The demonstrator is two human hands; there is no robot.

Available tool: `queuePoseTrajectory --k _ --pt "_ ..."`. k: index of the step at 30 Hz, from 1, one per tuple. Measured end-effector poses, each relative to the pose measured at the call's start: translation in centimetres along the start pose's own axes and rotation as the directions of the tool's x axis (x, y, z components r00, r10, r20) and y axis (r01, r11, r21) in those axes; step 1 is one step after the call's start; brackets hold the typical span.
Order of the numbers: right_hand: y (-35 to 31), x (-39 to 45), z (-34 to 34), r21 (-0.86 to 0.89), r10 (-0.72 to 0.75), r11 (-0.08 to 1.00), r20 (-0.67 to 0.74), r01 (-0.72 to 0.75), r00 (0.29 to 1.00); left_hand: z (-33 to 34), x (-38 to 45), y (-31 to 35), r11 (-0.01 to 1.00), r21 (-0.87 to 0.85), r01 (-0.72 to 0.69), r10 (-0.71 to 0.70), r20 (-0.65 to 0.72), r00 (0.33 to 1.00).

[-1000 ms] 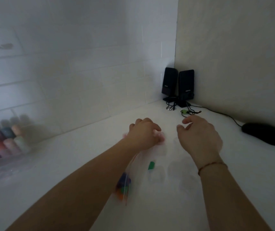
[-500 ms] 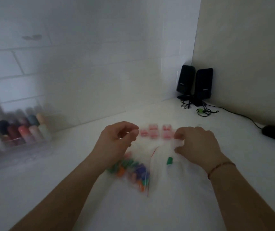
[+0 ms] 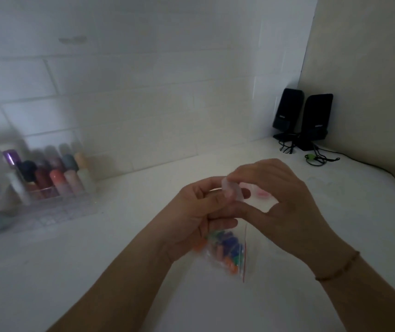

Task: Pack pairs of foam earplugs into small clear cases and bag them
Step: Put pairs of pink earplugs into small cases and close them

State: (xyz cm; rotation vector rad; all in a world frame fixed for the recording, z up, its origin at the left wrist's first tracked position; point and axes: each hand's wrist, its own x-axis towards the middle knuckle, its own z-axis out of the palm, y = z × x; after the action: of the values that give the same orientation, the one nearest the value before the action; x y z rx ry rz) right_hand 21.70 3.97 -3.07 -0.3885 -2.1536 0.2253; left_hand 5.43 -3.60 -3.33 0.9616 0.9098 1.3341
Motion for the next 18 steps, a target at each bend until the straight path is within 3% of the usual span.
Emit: queuePoseTrajectory --k 2,4,7,14,18 --pt "-0.1 -0.01 0.24 0.003 0.007 1.0 -0.038 -0.007 0.999 0.11 0.08 -0.13 0.997 -0.075 0.005 -0.004 0.018 1.0" --pt "-0.19 -0.13 0.24 0.113 0.079 0.991 -0.04 -0.074 0.996 0.24 0.07 0.01 0.982 -0.181 0.063 -0.056 0.04 0.998" --pt "-0.46 -0.11 0.01 0.208 0.108 0.973 -0.02 -0.102 0.994 0.16 0.17 -0.08 0.974 -0.212 0.084 -0.076 0.048 0.996" --pt "-0.37 -0.2 0.23 0.03 0.044 0.999 -0.15 -0.04 0.988 -0.09 0.41 -0.26 0.934 -0.348 0.086 -0.057 0.093 0.994" --pt "-0.27 -0.25 0.05 -0.071 0.013 0.997 -0.194 -0.027 0.981 0.06 0.52 -0.44 0.937 -0.343 0.065 -0.043 0.072 0.996"
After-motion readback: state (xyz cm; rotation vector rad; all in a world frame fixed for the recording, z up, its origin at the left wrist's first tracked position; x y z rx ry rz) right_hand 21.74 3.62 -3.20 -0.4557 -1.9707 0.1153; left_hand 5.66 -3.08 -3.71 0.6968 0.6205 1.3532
